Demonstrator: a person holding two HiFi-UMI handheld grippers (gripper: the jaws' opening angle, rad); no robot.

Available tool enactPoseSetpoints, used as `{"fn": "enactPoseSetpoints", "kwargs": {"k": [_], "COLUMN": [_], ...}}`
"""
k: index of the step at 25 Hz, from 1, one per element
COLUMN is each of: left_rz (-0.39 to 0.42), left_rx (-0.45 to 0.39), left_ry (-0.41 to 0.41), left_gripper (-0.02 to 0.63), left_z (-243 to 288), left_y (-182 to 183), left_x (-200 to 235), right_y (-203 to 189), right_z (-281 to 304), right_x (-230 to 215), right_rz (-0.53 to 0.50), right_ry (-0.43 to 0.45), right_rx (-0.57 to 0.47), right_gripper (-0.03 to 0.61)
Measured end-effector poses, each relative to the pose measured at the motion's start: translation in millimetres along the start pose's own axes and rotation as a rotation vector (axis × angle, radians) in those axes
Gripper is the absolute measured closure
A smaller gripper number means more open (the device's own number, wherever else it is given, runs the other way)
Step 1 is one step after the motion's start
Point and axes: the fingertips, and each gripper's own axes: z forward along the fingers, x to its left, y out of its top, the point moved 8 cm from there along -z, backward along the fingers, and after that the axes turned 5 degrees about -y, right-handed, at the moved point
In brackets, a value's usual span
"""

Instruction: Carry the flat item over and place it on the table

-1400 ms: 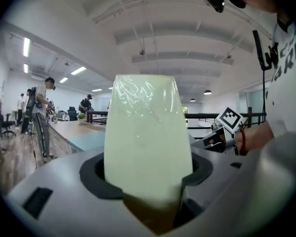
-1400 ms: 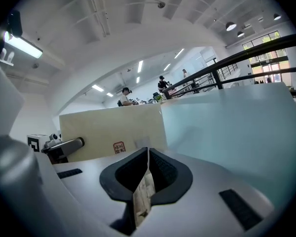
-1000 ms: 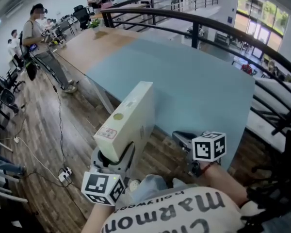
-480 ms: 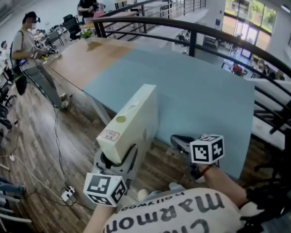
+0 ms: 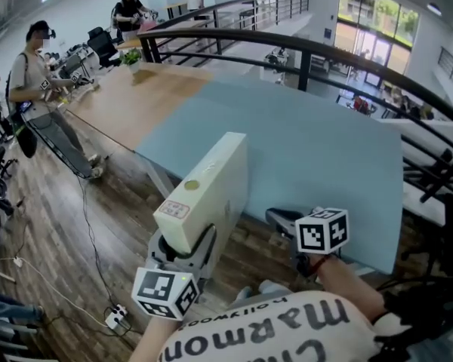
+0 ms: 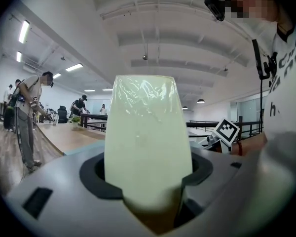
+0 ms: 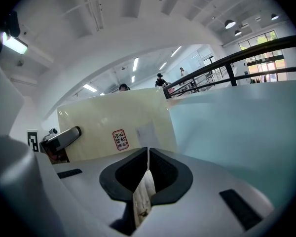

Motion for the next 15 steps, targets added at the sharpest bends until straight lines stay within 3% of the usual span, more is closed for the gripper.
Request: {"fn": "enactPoseSetpoints", "kwargs": {"k": [5, 11, 15], "left_rz": [0.027, -0.019, -0.008], "left_rx": [0.013, 0.015, 0.015], "left_ry": [-0.040, -0.084, -0.120], "left_gripper": [0.319, 0.318, 0.318], "left_z": [3.4, 18.8, 36.6], "left_y": [-3.1, -18.6, -10.7], "left_x": [31.1, 49.4, 55.0], "right_y": [-4.6, -24.9, -13.6], "right_z": [22.5, 28.2, 32.5], "right_x": [11.1, 5.1, -4.3], "right_rz": [0.007, 0.002, 0.025], "right_ry": [-0.037, -0.112, -0.138], "right_rx": [-0.015, 0.014, 0.009], "right_gripper": [0.538, 0.538, 0.538]}}
